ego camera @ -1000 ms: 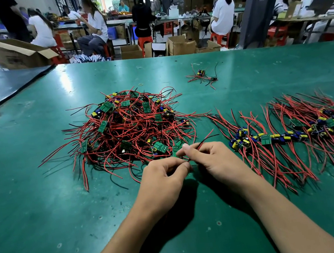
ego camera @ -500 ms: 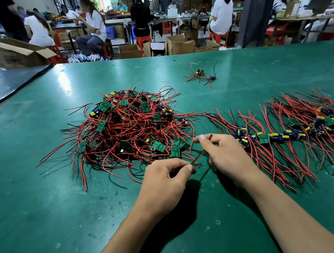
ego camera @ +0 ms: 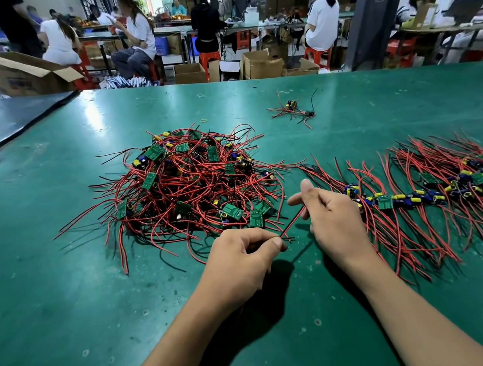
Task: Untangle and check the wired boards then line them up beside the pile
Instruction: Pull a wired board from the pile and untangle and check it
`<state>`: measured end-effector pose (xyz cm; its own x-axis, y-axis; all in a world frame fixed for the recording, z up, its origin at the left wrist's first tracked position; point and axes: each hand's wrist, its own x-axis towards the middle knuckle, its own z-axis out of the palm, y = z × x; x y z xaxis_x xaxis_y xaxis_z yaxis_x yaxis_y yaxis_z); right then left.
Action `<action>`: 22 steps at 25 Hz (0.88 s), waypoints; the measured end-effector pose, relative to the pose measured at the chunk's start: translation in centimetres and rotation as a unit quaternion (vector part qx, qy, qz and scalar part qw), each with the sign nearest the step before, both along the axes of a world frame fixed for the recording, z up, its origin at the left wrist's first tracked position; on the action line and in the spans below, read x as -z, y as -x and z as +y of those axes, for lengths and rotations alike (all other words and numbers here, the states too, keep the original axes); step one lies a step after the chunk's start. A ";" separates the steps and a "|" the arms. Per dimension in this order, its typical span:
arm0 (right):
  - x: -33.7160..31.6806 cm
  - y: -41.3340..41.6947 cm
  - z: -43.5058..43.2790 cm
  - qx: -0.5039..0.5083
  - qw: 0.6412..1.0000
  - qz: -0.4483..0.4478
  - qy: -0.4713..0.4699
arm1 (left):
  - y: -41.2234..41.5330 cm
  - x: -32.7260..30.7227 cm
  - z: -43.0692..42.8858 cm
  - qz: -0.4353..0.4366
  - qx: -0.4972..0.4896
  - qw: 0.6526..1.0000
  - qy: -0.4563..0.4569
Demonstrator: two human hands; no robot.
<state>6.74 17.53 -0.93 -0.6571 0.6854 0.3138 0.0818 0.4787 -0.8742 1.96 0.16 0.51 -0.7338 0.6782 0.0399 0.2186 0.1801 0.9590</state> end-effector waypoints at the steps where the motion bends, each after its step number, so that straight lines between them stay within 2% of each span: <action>1: 0.0 0.1 0.0 -0.012 1.000 -0.004 0.025 | 0.0 -0.1 0.0 -0.005 0.001 1.000 0.000; 3: -0.2 0.1 -0.1 -0.038 0.994 0.007 0.106 | 0.0 -0.4 0.0 -0.030 0.006 1.000 -0.003; 4: -0.4 0.0 -0.2 -0.054 0.985 0.023 0.162 | 0.1 -0.6 -0.1 -0.068 0.011 0.998 -0.014; 7: -1.0 -0.1 -0.3 -0.082 0.962 0.033 0.257 | 0.4 -1.3 -0.3 -0.250 0.047 0.964 -0.074; 9: -1.3 -0.1 -0.2 -0.086 0.961 0.003 0.263 | 0.5 -1.6 -0.3 -0.305 0.053 0.945 -0.102; 13: -1.5 -0.3 -0.8 -0.128 0.955 -0.051 0.264 | 0.8 -1.8 -0.1 -0.315 -0.020 0.932 -0.178; 17: -1.9 -0.7 -1.9 -0.203 0.941 -0.066 0.261 | 1.1 -2.0 0.1 -0.333 -0.069 0.904 -0.258; 22: -2.2 -1.0 -3.9 -0.255 0.934 -0.075 0.238 | 1.2 -2.4 -0.1 -0.389 -0.072 0.872 -0.288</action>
<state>7.73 13.65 1.24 -0.9485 0.3094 -0.0682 0.0874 0.0486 -0.9950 0.76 0.08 2.89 -0.7669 0.6083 -0.2048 -0.5239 -0.4089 0.7473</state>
